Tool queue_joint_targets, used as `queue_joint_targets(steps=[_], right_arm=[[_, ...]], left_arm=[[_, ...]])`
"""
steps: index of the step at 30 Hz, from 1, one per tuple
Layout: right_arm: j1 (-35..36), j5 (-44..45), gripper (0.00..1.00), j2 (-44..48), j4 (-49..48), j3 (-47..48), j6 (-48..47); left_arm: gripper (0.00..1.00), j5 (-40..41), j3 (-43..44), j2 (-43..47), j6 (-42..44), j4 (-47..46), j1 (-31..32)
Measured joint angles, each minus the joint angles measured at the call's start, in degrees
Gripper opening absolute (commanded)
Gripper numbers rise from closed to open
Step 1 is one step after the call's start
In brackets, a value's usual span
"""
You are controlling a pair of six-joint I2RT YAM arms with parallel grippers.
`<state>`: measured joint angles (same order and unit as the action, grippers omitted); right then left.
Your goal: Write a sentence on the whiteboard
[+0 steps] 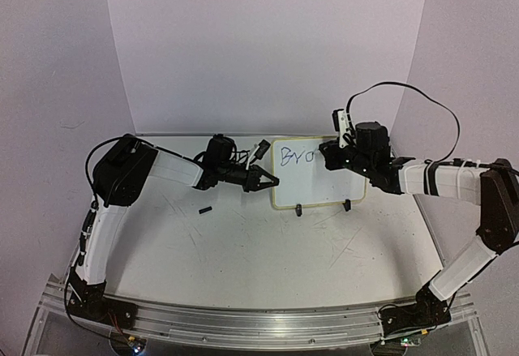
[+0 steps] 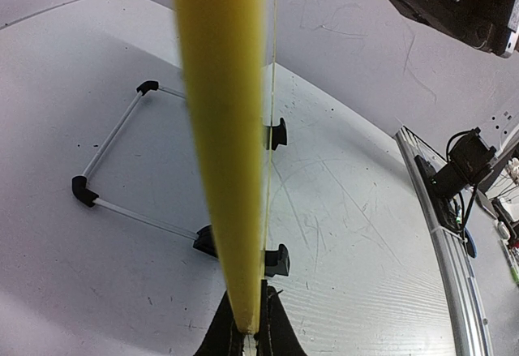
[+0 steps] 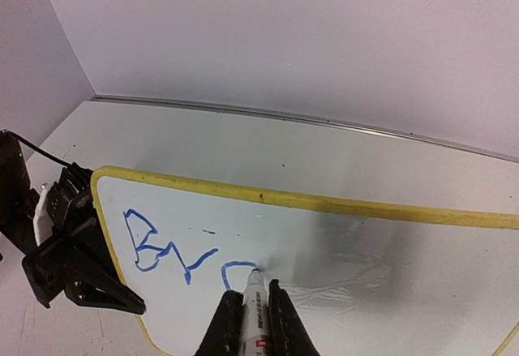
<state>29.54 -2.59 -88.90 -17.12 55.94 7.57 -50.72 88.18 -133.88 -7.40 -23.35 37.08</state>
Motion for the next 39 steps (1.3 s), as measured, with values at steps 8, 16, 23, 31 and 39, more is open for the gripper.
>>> queue_joint_targets(steps=[8, 16, 23, 31, 39], right_arm=[[0.0, -0.1, 0.00, 0.0, 0.0, 0.0, 0.0], [0.0, -0.3, 0.00, 0.0, 0.0, -1.0, 0.3], [0.0, -0.3, 0.00, 0.5, 0.5, -3.6, 0.5], [-0.3, -3.5, 0.00, 6.3, 1.7, -4.5, 0.5], [-0.4, -7.1, 0.00, 10.4, -1.2, -4.5, 0.2]], left_arm=[[0.00, 0.0, 0.0, 0.0, 0.0, 0.0, 0.0], [0.00, 0.0, 0.3, 0.0, 0.0, 0.7, 0.0], [0.00, 0.0, 0.3, 0.0, 0.1, 0.9, 0.0], [0.00, -0.1, 0.3, 0.0, 1.2, 0.8, 0.0], [0.00, -0.1, 0.3, 0.0, 1.5, 0.9, 0.0]])
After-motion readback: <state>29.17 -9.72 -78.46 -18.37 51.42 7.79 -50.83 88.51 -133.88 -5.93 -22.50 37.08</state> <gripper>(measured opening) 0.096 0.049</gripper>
